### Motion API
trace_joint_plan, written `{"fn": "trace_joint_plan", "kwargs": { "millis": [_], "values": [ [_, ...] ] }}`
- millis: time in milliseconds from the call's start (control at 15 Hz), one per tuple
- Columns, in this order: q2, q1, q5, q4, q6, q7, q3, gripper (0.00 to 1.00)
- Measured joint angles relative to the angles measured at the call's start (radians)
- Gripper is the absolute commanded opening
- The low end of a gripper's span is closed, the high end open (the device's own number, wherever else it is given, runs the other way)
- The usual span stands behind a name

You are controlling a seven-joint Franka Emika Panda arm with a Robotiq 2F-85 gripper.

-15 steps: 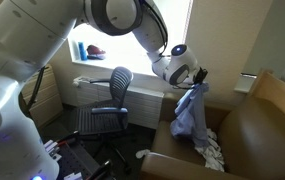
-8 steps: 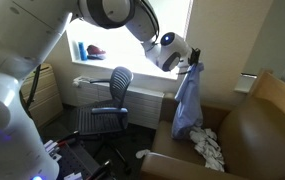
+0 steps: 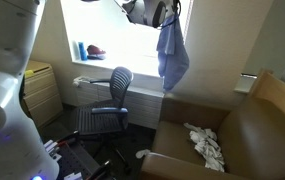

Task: Hang the blue t-shirt on the backrest of the chair

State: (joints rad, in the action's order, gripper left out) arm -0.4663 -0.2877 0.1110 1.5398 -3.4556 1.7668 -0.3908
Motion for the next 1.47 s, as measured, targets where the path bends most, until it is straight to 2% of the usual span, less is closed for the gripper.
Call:
{"fn": "trace_joint_plan", "kwargs": {
  "millis": [67,267,600,933,1133,1333,1467],
  "values": [
    [0.011,-0.014,0.011,0.001,0.002,0.004,-0.029,0.01],
    [0.008,-0.023,0.015,0.006,0.002,0.004,-0.037,0.00],
    [-0.068,0.059,0.040,0.005,0.003,-0.075,0.003,0.00],
    [-0.193,0.100,0.207,-0.007,0.003,-0.157,-0.077,0.00],
    [-0.241,0.118,0.244,-0.007,0.004,-0.198,-0.096,0.00],
    [-0.244,0.142,0.270,0.030,0.003,-0.215,-0.098,0.00],
    [-0.195,0.158,0.287,0.094,0.065,-0.216,-0.112,0.00]
  ]
}}
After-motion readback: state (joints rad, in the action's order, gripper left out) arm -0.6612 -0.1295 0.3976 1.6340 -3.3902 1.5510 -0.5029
